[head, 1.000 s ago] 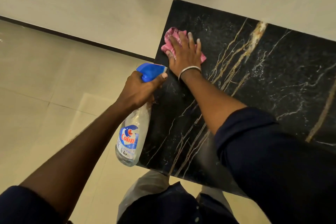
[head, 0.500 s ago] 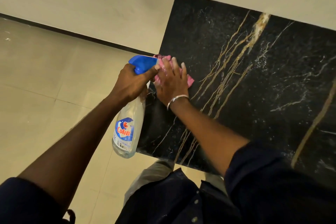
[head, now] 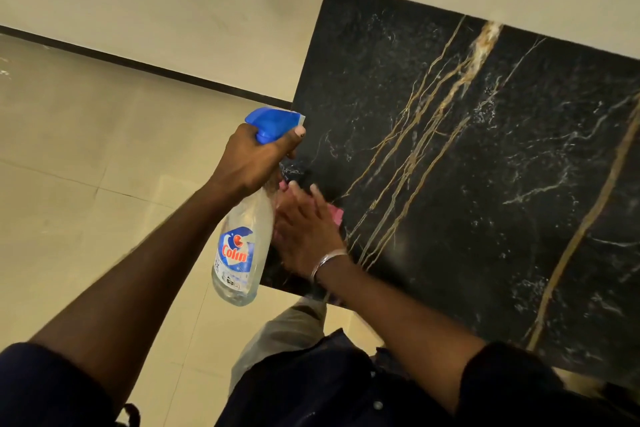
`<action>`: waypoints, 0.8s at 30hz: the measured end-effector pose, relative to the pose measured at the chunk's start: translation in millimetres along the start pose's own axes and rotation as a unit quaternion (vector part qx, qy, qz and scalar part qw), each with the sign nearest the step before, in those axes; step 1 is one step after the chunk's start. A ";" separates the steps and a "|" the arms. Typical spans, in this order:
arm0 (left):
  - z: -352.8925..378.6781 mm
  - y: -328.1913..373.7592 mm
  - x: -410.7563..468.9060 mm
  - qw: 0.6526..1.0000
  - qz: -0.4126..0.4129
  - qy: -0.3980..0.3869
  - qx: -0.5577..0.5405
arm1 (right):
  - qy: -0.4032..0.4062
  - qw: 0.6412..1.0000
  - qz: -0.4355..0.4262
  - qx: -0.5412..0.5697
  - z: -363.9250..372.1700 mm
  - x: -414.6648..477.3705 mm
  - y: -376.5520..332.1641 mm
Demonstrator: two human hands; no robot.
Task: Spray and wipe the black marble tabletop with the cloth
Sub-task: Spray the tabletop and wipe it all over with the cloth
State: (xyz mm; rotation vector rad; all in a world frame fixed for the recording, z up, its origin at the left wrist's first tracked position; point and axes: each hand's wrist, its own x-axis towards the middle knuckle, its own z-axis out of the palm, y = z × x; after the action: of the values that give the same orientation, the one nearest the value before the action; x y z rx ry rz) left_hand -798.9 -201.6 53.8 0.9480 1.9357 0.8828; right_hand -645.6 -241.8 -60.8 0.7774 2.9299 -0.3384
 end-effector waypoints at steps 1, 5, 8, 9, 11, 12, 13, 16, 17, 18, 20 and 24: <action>0.9 0.0 1.6 1.000 0.000 0.003 -0.003 | 0.017 0.999 0.036 0.004 -6.5 17.3 18.5; 4.6 1.2 8.5 1.000 -0.003 0.003 -0.010 | 0.033 0.988 0.150 0.004 -32.8 98.8 99.6; 5.3 -2.1 18.9 1.000 0.003 -0.002 -0.002 | 0.037 0.978 0.206 0.009 -51.3 151.6 154.0; 5.1 -3.9 22.0 1.000 -0.002 -0.005 -0.008 | 0.044 0.974 0.222 0.011 -57.7 164.6 168.2; 3.6 -5.2 29.6 1.000 -0.011 -0.007 -0.016 | 0.054 0.968 0.246 0.010 -69.7 189.5 193.1; 2.6 -4.8 33.1 1.000 -0.012 -0.006 -0.014 | 0.055 0.966 0.254 0.006 -74.0 199.7 204.0; 1.7 -5.1 36.4 1.000 -0.013 -0.004 -0.011 | 0.054 0.964 0.260 0.002 -78.0 208.3 213.9; -1.8 -7.6 45.4 1.000 -0.015 0.004 0.001 | 0.050 0.960 0.274 0.007 -83.5 228.2 235.0; -2.7 -8.4 47.5 1.000 -0.016 0.005 0.003 | 0.052 0.959 0.277 0.006 -83.7 231.8 237.8; -3.4 -9.0 49.0 1.000 -0.018 0.006 0.006 | 0.053 0.959 0.279 0.004 -83.8 233.9 237.9; -4.0 -9.6 50.0 1.000 -0.019 0.009 0.017 | 0.049 0.957 0.284 0.002 -83.5 232.6 232.4; -5.4 -6.6 44.9 1.000 -0.024 0.007 0.015 | 0.053 0.960 0.274 -0.010 -73.0 205.5 199.6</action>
State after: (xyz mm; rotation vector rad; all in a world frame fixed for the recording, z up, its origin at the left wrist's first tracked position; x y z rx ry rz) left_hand -823.9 -168.1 35.4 0.9104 1.9812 0.8376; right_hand -726.3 42.7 -57.3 1.5852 2.6434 -0.2174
